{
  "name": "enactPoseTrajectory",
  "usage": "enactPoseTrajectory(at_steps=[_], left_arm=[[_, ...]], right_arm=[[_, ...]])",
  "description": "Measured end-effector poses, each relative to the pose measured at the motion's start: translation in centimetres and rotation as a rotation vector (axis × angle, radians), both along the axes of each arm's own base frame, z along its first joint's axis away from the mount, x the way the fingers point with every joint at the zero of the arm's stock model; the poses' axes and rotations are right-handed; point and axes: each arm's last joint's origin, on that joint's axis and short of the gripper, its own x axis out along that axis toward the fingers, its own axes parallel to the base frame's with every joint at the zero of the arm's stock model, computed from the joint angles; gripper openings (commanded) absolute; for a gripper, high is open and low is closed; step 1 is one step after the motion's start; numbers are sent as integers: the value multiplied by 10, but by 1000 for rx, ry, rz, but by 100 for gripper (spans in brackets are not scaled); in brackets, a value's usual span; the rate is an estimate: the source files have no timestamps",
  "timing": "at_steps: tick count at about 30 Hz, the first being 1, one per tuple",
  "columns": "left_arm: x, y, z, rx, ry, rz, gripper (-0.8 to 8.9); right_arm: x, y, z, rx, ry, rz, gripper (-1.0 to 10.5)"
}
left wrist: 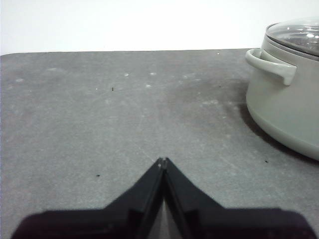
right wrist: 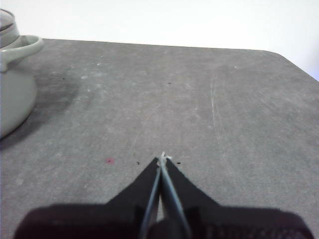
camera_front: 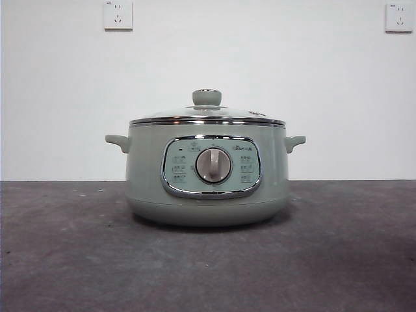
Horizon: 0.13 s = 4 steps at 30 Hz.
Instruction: Pick up the corn,open the lid,put the corn in the pot,close the lid
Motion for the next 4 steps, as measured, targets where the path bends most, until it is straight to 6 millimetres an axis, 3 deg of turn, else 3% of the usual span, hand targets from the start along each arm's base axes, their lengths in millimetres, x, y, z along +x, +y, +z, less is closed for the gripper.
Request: enactPoseTrajectory(at_steps=[4], left_arm=[[0,0,0,0,0,0,-3]], right_arm=[[0,0,0,0,0,0,1]])
